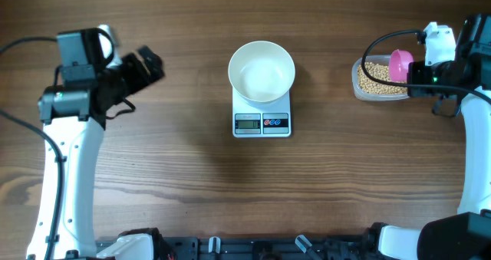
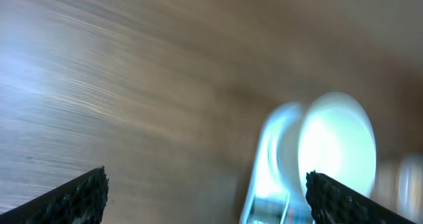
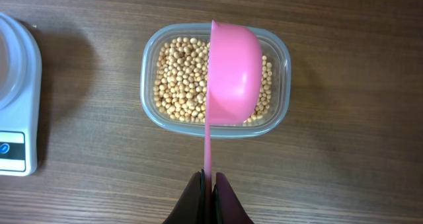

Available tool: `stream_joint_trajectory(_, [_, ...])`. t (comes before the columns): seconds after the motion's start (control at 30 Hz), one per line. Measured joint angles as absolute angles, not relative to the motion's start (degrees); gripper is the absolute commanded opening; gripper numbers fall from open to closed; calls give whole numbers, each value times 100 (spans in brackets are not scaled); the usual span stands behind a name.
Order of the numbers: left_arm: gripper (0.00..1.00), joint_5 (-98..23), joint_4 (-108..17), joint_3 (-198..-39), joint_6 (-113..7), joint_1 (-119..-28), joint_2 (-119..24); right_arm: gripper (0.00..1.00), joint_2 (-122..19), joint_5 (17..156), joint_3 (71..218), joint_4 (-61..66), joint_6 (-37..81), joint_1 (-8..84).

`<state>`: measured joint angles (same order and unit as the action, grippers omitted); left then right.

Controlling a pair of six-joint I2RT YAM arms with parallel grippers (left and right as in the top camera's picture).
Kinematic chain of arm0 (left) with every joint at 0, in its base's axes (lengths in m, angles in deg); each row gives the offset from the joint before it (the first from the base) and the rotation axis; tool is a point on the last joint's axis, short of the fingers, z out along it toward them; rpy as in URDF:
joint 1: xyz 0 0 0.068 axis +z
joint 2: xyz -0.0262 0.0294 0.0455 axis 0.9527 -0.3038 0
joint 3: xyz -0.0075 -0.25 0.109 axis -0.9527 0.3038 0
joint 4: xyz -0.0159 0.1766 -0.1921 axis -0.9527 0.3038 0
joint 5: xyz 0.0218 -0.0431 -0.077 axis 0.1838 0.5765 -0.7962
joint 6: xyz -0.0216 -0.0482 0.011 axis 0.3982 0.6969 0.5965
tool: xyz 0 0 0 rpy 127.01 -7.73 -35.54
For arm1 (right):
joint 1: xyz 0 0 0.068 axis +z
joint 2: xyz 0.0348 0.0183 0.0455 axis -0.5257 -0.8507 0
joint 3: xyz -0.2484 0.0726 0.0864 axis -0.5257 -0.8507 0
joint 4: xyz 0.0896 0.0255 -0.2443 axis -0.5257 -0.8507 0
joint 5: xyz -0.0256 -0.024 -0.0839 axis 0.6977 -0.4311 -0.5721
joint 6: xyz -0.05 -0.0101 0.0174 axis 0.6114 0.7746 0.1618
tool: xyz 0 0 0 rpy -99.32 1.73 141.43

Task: Scoop item into bowl and weigh 150g on scale
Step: 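Lower the pink scoop into the soybean tub with the right gripper, then drag the pink scoop through the soybeans to fill it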

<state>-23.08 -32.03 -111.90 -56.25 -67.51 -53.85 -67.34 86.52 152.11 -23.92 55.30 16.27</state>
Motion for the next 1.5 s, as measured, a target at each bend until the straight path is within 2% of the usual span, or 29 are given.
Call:
stream_joint_trajectory(0.13, [100,-2806,-2794,-11190,-6711,-7239,-5389,4,-6876,8648,15211,-2325,5486,1627])
stream_joint_trajectory(0.43, [100,-3224,-2346,-11190,-8036,-8100,-5396,4,-7038,8639,15211,-2167,5440,1627])
stream_joint_trajectory(0.83, [100,-3807,-1585,-11190,-8370,-8128,-5393,4,-7040,8565,15211,-2073,5438,1627])
stream_joint_trajectory(1.5, [100,-3831,-1531,-11190,-8506,-8126,-5280,4,-7296,8425,15082,-1962,5401,1629])
